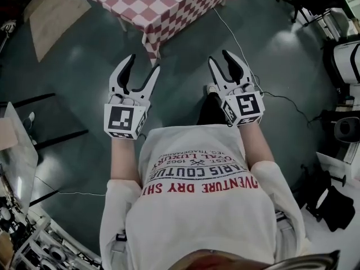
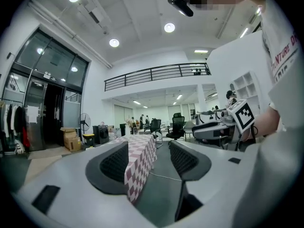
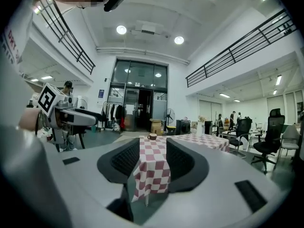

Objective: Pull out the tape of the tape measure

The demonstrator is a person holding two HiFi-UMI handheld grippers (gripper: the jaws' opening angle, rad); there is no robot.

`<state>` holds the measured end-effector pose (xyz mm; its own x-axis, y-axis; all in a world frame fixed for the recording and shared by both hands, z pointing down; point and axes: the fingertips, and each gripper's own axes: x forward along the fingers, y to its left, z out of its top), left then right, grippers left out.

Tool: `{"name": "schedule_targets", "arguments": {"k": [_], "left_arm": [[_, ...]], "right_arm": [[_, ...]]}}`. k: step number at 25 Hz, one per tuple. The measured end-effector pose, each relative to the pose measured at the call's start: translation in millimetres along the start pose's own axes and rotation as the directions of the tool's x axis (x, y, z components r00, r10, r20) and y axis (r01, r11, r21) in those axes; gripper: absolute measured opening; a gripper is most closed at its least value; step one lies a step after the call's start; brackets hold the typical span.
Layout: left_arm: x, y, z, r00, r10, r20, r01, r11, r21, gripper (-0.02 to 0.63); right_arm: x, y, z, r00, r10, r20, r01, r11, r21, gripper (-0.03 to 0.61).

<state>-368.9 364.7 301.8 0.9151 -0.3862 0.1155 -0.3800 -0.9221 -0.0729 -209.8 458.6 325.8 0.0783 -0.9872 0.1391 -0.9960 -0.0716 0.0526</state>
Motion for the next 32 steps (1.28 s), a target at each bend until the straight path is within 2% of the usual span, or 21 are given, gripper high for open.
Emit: {"name": "schedule_targets", "arguments": {"k": [4, 10, 15, 20, 26, 32], "left_arm": [[63, -6, -8, 0.997, 0.062, -0.048, -0.062, 0.998, 0.0, 0.282], [142, -8, -2, 0.977, 0.181, -0.108, -0.183, 0.983, -0.008, 0.282], [214, -4, 1, 0.948, 0.292, -0.129, -0.297, 0.955, -0.02, 0.282], [267, 5, -6, 0.911, 0.371, -0.178, -0.388, 0.919, -0.066, 0.282], [300, 24, -14, 0.876, 0.422, -0.233, -0.448, 0.891, -0.072, 0.282], [332, 69, -21, 0.867, 0.443, -0.229, -0.471, 0.878, -0.083, 0.282]], "right_arm": [[38, -61, -15, 0.997, 0.077, -0.014, -0.076, 0.997, 0.024, 0.172], [96, -136, -9, 0.973, 0.23, -0.017, -0.229, 0.973, 0.029, 0.172], [141, -200, -17, 0.934, 0.353, -0.058, -0.353, 0.935, 0.013, 0.17], [185, -259, -18, 0.906, 0.418, -0.073, -0.417, 0.909, 0.024, 0.17], [237, -285, -21, 0.87, 0.486, -0.08, -0.481, 0.874, 0.069, 0.17], [301, -283, -13, 0.853, 0.515, -0.081, -0.513, 0.857, 0.049, 0.17]]}}
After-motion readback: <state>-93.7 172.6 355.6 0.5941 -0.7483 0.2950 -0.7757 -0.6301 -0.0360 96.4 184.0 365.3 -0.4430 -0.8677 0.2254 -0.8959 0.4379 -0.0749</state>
